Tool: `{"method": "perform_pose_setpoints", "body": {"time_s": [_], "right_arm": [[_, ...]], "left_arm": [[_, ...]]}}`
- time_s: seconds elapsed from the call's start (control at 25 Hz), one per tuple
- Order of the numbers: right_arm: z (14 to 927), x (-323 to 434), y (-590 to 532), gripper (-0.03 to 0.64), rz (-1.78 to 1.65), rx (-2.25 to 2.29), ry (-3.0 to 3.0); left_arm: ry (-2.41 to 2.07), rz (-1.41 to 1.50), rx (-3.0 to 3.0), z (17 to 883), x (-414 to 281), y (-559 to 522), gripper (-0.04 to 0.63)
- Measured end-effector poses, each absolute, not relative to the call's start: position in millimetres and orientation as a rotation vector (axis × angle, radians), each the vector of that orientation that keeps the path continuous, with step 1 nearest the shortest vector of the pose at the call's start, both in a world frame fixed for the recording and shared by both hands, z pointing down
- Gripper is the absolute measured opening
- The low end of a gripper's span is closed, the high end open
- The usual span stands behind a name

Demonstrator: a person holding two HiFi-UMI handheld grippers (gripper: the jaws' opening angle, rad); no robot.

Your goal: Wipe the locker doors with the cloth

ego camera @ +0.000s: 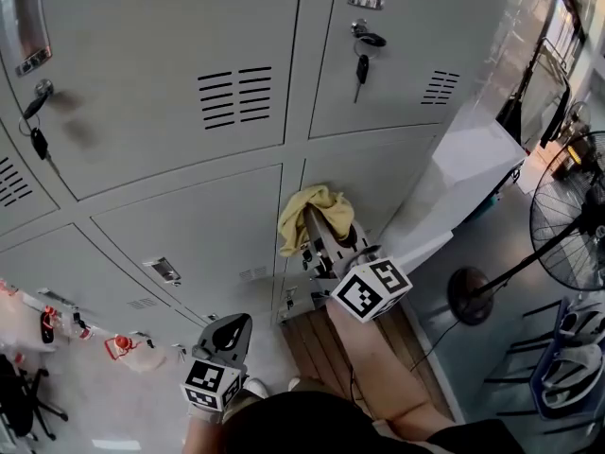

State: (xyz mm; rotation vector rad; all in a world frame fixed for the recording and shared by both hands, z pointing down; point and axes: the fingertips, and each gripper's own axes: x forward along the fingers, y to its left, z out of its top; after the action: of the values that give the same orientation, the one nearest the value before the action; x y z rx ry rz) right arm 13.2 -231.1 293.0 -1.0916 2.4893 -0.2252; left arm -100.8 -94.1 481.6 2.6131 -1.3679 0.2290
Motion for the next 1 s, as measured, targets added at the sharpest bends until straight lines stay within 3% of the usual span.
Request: {"method": "perform_pose_setpoints", "body": {"time_s": [0.4, 1.0], "right_arm": [[308.9, 15.4, -232.4, 0.081, -0.226, -1.059, 2.554], [312.7, 78.1, -256.3, 0.081, -0.307, -1.084, 2.465]], "left_arm": [[-1.377, 0.234, 2.608, 481.8, -94.2, -94.8, 0.009], [-1.371, 0.253, 2.619, 481.9, -69.4, -101.9, 0.009]]}}
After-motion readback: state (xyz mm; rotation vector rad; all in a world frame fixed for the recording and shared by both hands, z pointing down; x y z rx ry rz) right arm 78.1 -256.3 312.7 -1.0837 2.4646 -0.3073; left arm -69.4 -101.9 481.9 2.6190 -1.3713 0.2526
